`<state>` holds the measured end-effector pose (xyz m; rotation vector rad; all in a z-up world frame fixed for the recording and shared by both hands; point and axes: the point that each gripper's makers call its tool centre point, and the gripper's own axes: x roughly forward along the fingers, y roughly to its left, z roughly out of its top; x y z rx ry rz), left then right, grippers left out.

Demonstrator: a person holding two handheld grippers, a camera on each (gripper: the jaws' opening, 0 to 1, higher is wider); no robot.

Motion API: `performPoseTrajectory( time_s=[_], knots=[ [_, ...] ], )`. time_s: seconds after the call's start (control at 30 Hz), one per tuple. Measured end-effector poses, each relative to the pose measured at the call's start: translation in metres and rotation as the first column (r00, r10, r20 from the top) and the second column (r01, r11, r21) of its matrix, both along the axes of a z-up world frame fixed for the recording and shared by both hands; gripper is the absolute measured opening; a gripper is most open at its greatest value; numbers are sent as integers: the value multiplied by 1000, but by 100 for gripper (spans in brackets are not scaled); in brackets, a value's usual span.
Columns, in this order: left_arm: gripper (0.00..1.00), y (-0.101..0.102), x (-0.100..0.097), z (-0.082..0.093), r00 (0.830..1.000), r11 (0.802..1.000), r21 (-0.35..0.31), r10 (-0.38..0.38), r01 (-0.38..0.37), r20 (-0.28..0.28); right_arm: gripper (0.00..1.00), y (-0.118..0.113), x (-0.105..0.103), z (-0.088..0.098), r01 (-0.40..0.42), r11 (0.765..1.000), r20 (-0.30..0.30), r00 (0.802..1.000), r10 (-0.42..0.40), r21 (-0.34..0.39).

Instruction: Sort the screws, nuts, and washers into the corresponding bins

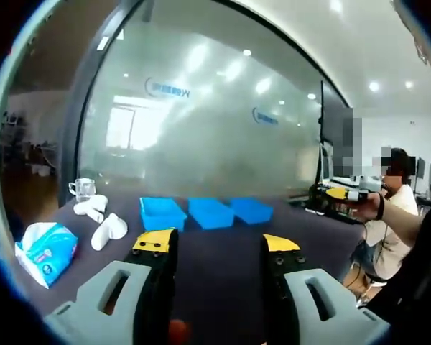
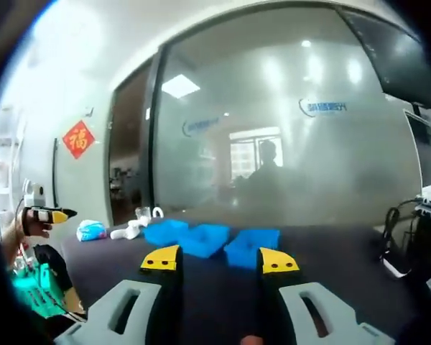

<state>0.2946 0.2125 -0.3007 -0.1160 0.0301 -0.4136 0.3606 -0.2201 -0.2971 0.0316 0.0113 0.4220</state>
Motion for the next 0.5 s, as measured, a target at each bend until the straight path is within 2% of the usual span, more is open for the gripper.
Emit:
performPoseTrajectory(
  time_s=[0.23,0.5],
  knots=[
    [44,2,-5,0,1000,1000,8,19,-19,-1,37,-18,-21,-6,32,999,-5,999,-32,5],
    [44,1,-7,5,1000,1000,10,22,-22,10,38,-17,-32,-8,31,999,-5,1000,-31,12]
  ],
)
